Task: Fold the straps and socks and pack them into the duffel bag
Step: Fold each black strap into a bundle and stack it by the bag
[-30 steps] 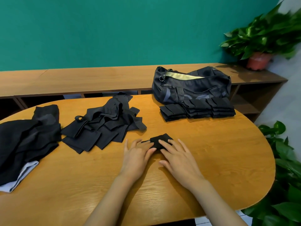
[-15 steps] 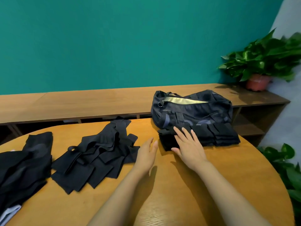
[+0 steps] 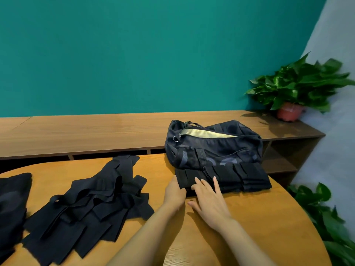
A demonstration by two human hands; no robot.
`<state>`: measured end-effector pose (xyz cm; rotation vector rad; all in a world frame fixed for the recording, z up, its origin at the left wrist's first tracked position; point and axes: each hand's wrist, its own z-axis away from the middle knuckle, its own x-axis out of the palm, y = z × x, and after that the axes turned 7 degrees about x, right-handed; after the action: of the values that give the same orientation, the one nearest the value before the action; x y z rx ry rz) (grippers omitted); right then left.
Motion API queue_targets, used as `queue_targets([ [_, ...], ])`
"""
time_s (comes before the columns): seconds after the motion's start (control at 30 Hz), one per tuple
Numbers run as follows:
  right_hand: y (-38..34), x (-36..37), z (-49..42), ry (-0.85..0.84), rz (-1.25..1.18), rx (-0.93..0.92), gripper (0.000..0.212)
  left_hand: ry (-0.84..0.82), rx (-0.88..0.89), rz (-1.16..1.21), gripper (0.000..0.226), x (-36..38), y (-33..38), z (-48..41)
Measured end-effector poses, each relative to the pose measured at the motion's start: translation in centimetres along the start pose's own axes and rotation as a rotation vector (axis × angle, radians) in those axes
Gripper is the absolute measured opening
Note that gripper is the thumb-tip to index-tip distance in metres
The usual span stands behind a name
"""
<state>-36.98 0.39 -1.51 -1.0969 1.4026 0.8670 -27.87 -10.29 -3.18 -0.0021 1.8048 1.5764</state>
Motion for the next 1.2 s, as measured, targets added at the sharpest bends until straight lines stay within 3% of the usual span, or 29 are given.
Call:
queue_targets([
  [0.27,-3.6,-2.6,2.2,-0.006,-0.047,-0.059,0.049,0.009,0.033,-0.224,0.060,-4.6,-0.8,4.9],
  [0.6,-15.5,1.5,5.8,-0.061,-0.060,-0.260,0.053,0.260,0.236,-0.398,0.038,-15.4,-8.4,13.5],
  [0.73,-20.1,3.9,4.8,-0.029,-0.055,-0.282,0.054,0.302,0.096,-0.687,0.047,-19.6,-12.4,14.3],
  [0.87,-23.4,5.3,3.7,-0.027,-0.112,-0.169,0.053,0.157,-0.081,-0.798,0.057,-21.0,-15.2,15.1],
  [0.97,-25.0,5.2,3.2,0.073,-0.182,-0.005,0.051,0.135,-0.081,-0.804,0.057,-20.6,-15.1,15.7],
  [1.07,-25.7,4.9,2.8,-0.003,-0.262,0.125,0.049,0.144,-0.070,-0.851,0.059,-20.4,-14.3,16.2],
  [1.2,-26.2,4.6,2.9,-0.027,-0.342,0.100,0.041,0.116,-0.039,-0.897,0.057,-20.2,-14.0,16.2],
])
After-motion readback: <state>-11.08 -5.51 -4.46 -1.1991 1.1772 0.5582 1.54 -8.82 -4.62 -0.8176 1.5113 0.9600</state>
